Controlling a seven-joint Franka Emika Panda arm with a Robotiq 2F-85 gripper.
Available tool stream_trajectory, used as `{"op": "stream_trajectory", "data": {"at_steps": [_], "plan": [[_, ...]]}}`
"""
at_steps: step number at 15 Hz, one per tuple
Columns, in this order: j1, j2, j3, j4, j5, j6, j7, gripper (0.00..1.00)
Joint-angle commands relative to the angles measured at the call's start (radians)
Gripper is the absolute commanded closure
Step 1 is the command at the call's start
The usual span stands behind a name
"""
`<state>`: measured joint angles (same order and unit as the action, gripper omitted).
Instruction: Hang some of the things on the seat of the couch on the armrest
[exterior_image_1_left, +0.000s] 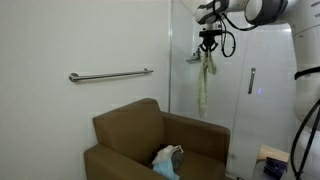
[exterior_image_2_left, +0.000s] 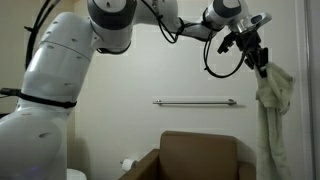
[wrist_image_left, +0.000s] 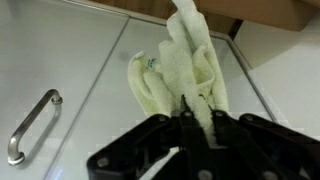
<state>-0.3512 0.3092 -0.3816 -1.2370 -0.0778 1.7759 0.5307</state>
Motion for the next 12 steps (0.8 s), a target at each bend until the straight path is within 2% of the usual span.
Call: {"op": "stream_trajectory", "data": {"at_steps": [1, 3, 4, 7, 8, 9, 12], "plan": [[-0.034, 0.099, -0.02, 0.083, 0.032, -0.026, 0.08, 0.97], [-0.039, 0.092, -0.018, 0.091, 0.051, -0.021, 0.112, 0.97], [-0.029, 0.08, -0.018, 0.043, 0.015, -0.001, 0.069, 0.93], [-0.031, 0.094, -0.02, 0.068, 0.027, -0.002, 0.086, 0.93], [-0.022, 0.085, -0.023, 0.065, 0.019, 0.007, 0.107, 0.97], [-0.019, 0.093, -0.022, 0.074, 0.014, -0.001, 0.107, 0.97], [-0.035, 0.152, -0.021, 0.123, 0.039, -0.029, 0.106, 0.97]]}}
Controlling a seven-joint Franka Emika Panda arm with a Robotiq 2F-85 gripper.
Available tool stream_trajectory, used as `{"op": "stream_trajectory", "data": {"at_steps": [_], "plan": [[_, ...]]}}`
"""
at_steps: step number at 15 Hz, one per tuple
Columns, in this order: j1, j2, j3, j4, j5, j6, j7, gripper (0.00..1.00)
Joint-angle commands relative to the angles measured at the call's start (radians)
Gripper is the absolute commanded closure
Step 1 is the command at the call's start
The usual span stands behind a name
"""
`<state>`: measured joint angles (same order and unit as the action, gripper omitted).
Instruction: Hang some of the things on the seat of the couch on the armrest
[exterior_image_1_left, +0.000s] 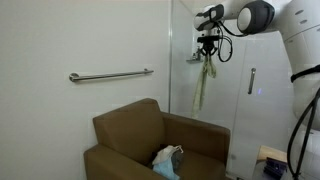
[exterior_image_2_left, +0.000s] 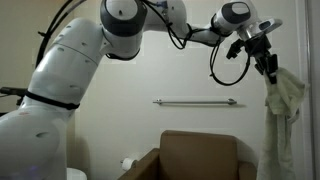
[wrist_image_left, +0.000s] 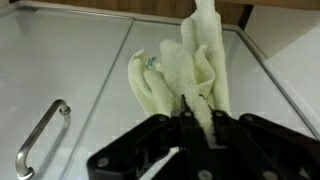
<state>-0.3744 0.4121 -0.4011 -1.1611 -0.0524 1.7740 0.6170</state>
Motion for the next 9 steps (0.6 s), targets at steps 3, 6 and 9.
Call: {"op": "stream_trajectory", "data": {"at_steps": [3, 6, 9], "plan": [[-0.049, 0.117, 0.009, 0.129, 0.027, -0.081, 0.032, 0.97], [-0.075, 0.159, 0.011, 0.203, 0.028, -0.135, 0.048, 0.97], [-0.1, 0.199, 0.012, 0.282, 0.028, -0.193, 0.087, 0.97]]}}
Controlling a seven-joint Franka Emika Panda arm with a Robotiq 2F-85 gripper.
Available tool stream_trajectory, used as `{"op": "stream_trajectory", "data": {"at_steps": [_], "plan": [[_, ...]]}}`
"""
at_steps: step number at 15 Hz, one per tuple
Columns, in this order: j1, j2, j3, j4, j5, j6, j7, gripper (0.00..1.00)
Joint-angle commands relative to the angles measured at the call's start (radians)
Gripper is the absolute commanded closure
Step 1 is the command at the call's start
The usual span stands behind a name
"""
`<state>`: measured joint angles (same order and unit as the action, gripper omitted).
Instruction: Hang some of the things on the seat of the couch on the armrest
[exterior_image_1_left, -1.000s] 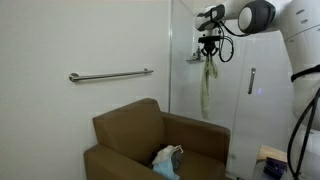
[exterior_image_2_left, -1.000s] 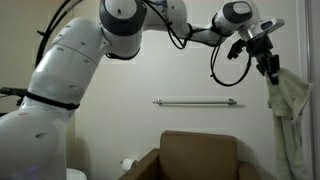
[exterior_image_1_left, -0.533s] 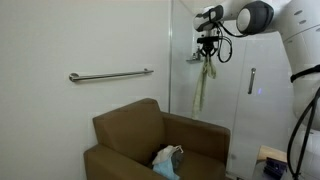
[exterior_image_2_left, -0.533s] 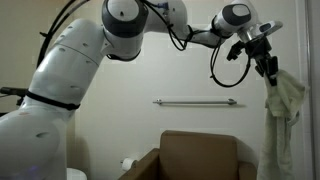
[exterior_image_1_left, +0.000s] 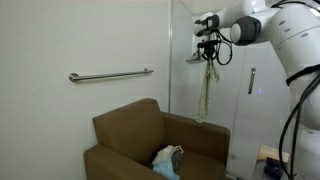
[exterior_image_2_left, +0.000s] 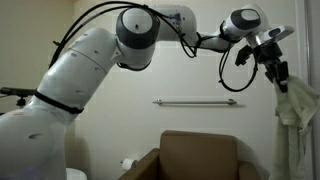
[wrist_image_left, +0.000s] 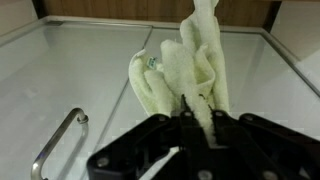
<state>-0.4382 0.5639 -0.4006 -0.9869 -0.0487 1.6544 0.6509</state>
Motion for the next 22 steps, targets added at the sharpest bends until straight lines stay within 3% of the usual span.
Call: {"op": "stream_trajectory", "data": {"at_steps": [1, 6, 10, 16, 22], "plan": [[-0.047, 0.061, 0.01, 0.141, 0.025, -0.103, 0.072, 0.97], [-0.128, 0.118, 0.023, 0.262, 0.056, -0.232, 0.13, 0.97], [-0.155, 0.201, 0.045, 0.342, 0.048, -0.275, 0.137, 0.97], [-0.148, 0.345, 0.075, 0.448, 0.026, -0.339, 0.148, 0.97], [-0.106, 0.451, 0.124, 0.569, -0.012, -0.466, -0.028, 0.96]]}}
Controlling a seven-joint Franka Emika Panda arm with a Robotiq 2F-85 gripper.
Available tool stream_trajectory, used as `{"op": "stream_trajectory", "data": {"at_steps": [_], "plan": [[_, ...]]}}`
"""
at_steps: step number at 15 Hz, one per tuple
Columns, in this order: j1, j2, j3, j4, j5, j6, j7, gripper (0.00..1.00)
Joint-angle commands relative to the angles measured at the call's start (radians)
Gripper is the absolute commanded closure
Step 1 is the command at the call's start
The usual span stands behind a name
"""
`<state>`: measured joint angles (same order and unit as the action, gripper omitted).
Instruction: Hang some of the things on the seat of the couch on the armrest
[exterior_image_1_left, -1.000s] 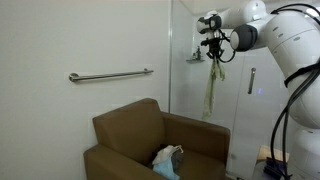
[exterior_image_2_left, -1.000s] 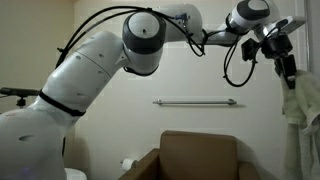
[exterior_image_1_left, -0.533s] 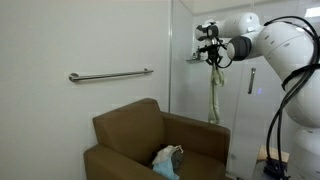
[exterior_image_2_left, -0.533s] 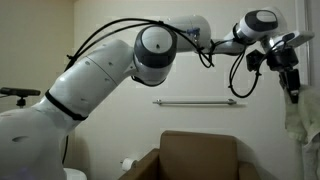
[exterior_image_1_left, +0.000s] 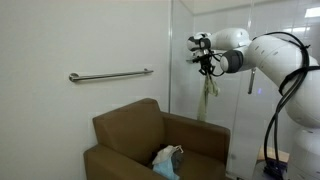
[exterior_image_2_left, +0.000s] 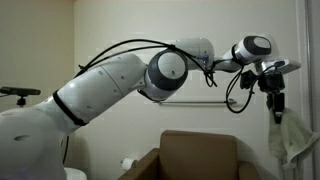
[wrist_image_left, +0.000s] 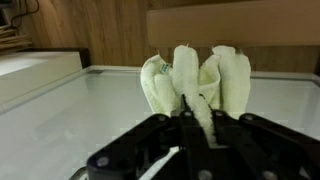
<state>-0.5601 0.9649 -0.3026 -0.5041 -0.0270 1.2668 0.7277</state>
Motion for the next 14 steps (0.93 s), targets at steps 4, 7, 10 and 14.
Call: {"op": "stream_trajectory", "data": {"at_steps": [4, 7, 10, 14], "plan": [[0.089, 0.13, 0.044, 0.146, -0.067, -0.134, -0.22, 0.97], [0.136, 0.206, 0.06, 0.163, -0.074, -0.157, -0.293, 0.97], [0.182, 0.283, 0.072, 0.173, -0.089, -0.168, -0.377, 0.97], [0.255, 0.33, 0.069, 0.133, -0.131, -0.173, -0.502, 0.97]]}}
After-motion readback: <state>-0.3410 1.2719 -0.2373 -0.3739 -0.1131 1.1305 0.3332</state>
